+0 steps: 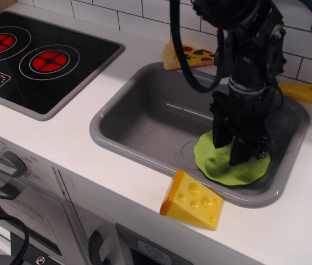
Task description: Put spatula on plate sink
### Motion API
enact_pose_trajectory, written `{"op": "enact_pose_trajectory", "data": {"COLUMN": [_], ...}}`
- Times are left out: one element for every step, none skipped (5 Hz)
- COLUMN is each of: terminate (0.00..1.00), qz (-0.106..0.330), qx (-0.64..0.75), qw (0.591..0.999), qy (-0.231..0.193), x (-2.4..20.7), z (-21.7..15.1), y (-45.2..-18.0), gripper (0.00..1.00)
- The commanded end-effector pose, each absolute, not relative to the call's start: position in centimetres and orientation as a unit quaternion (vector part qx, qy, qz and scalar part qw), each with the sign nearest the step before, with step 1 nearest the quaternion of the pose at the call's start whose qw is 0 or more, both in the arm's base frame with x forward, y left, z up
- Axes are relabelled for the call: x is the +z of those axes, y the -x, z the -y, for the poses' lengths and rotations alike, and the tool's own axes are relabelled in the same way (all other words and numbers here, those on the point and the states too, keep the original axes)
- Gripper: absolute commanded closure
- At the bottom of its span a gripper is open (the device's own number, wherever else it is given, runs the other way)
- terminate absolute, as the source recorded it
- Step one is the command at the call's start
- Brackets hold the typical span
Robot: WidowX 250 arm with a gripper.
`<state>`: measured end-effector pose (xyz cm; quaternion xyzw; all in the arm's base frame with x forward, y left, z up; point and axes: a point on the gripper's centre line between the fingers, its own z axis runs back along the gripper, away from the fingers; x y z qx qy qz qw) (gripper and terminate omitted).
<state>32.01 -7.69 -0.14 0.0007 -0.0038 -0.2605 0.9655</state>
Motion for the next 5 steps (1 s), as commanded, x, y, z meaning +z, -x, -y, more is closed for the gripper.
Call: {"op": "enact_pose_trajectory", "data": {"terminate": [0.0, 0.0, 0.0, 0.0, 1.0], "qz": [0.061, 0.095, 0.095, 0.095, 0.095], "qx": [-0.247, -0.251, -0.251, -0.251, -0.251], "qw": [0.967, 0.963, 0.963, 0.963, 0.963], "qy": [0.025, 0.028, 0.028, 0.028, 0.028], "x": [4.7, 7.7, 7.7, 7.7, 7.7], "z": [5.8, 4.5, 4.5, 4.5, 4.5], "y": [-30.7, -30.0, -30.0, -30.0, -30.0], "gripper": [0.0, 0.0, 0.0, 0.0, 0.0]}}
